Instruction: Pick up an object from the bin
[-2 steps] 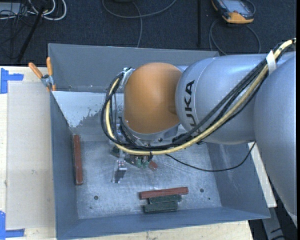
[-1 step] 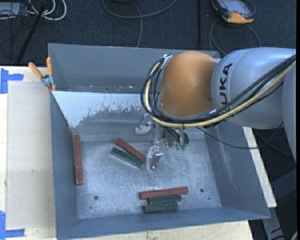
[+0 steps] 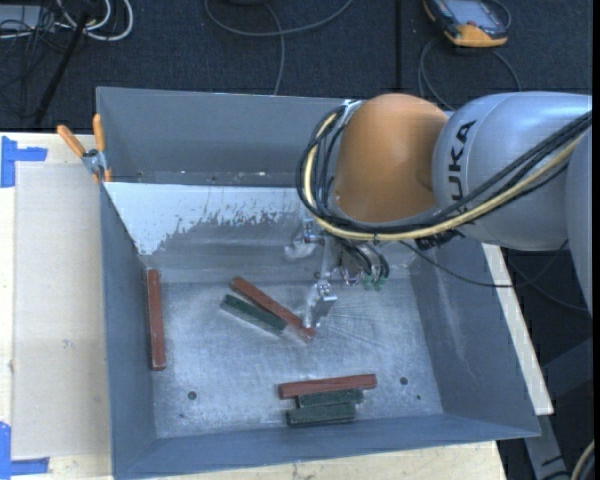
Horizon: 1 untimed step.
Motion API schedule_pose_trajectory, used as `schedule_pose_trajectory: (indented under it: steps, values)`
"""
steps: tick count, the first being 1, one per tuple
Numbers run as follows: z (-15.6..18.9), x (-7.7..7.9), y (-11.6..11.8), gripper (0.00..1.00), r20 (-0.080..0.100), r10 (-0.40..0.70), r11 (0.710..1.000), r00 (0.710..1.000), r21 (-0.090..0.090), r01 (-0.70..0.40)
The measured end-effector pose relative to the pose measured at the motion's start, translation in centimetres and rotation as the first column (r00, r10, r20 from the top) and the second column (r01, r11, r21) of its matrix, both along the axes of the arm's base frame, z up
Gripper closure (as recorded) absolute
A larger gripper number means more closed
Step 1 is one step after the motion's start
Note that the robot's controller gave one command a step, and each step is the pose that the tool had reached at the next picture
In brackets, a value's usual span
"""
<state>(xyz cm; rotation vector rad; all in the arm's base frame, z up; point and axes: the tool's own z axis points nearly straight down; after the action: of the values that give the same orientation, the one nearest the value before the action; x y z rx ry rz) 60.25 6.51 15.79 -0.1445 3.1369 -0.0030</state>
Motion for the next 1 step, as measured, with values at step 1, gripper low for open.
schedule_pose_trajectory:
  steps: [1]
  values:
    - [-7.90, -0.59, 2.67, 0.00, 0.000, -0.008, 1.000, 1.000, 0.002, 0.008]
